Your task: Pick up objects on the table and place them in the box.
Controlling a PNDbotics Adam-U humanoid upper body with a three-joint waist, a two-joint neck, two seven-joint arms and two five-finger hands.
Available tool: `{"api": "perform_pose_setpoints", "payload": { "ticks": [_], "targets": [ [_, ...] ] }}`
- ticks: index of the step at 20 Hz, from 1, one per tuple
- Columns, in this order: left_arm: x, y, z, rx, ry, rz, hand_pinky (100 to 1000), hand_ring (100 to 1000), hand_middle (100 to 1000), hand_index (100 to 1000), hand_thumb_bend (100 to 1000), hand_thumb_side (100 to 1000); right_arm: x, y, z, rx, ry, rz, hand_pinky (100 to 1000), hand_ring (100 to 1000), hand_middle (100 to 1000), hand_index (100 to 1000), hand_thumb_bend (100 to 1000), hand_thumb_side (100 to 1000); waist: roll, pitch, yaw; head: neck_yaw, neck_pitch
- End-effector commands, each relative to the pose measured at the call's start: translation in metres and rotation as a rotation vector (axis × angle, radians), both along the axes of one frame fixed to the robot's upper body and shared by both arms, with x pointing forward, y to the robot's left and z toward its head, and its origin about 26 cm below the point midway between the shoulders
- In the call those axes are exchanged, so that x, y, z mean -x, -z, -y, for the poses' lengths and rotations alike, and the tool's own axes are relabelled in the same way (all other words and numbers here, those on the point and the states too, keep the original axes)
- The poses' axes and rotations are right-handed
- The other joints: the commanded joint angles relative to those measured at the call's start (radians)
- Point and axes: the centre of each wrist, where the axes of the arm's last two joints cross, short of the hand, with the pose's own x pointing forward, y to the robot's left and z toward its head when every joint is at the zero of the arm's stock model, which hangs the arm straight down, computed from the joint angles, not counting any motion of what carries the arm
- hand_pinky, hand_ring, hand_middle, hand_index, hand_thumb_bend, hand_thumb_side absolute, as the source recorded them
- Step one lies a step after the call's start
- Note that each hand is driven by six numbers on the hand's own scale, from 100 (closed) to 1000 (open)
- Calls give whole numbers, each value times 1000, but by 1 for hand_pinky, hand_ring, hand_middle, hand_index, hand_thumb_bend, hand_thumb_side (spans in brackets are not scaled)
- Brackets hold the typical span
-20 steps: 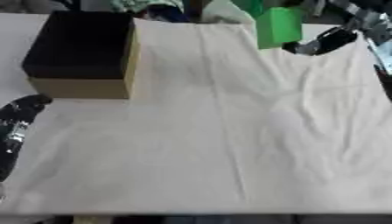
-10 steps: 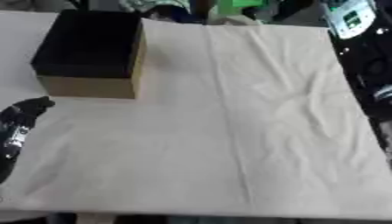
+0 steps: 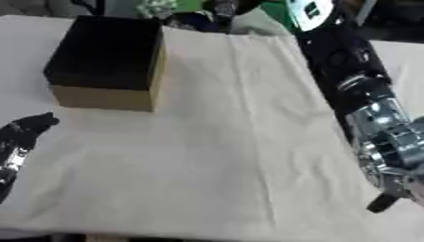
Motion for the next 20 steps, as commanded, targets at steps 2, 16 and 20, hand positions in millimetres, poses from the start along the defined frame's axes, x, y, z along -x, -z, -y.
{"api": "perform_pose_setpoints", "payload": {
  "ticks": [2, 16, 20],
  "targets": [
    [-3, -9, 8, -1, 45, 25, 1000, 965, 741, 812, 100, 662, -3, -1, -28, 82, -76, 16, 810, 629, 376, 519, 375, 100, 4, -8, 21, -25, -21],
    [-5, -11, 16, 0, 74, 24, 1000, 967, 742, 811, 100, 668, -3, 32, -64, 156, -129, -6, 818, 652, 478, 672, 416, 100, -4, 4, 49, -51, -19],
    [-6, -12, 17, 0, 79, 25, 1000, 967, 743, 812, 100, 668, -3, 41, -70, 177, -139, -13, 822, 658, 489, 698, 406, 100, -5, 5, 51, -57, -17]
  ]
}}
